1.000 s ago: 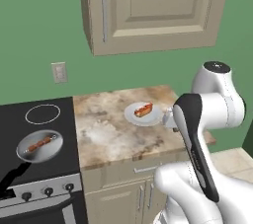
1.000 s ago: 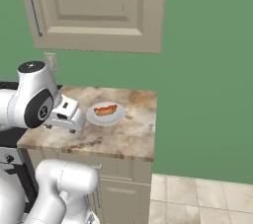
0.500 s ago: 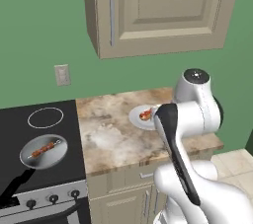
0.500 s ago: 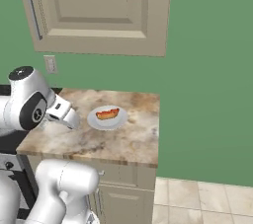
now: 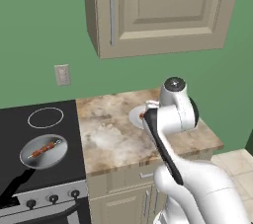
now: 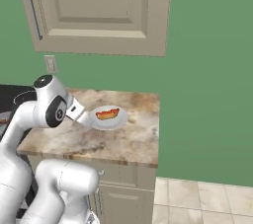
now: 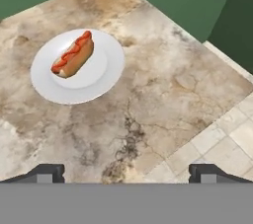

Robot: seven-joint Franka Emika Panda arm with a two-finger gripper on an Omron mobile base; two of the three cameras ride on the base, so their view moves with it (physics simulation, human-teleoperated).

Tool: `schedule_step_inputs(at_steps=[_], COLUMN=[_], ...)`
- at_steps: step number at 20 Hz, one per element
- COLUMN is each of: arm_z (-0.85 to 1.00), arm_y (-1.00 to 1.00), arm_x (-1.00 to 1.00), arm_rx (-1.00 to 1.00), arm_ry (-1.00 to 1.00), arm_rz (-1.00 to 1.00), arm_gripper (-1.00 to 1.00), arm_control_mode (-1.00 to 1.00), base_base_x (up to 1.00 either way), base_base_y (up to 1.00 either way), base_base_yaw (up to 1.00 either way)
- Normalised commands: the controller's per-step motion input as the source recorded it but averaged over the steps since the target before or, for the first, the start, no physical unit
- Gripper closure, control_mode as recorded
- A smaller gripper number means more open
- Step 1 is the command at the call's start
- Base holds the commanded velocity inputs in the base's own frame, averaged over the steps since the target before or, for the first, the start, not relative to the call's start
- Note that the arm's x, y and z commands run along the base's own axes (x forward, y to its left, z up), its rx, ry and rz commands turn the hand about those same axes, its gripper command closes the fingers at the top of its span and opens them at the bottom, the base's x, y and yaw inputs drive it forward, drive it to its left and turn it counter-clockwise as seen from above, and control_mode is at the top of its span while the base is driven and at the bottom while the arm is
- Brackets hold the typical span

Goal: Place the cold items (avocado and bell pepper) from the fridge in one tupperware on the dining counter. Place the warm items (kebab skewer and hot dog) in the stove area in another tupperware.

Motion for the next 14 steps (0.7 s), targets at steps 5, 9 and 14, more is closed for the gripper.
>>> schedule_step_inputs(at_steps=[5, 9, 14], arm_z=[0.00, -0.20, -0.41], arm_y=[-0.01, 0.00, 0.00], arm_x=[0.99, 0.73, 0.70], arm_rx=[0.19, 0.06, 0.00], arm_ry=[0.21, 0.03, 0.03], arm_rz=[-0.10, -0.10, -0.04], arm_gripper=[-1.00, -1.00, -1.00], arm_control_mode=[-1.00, -1.00, -1.00], base_base_x=[0.00, 0.00, 0.00], base_base_y=[0.00, 0.00, 0.00], base_base_yaw=[0.00, 0.00, 0.00])
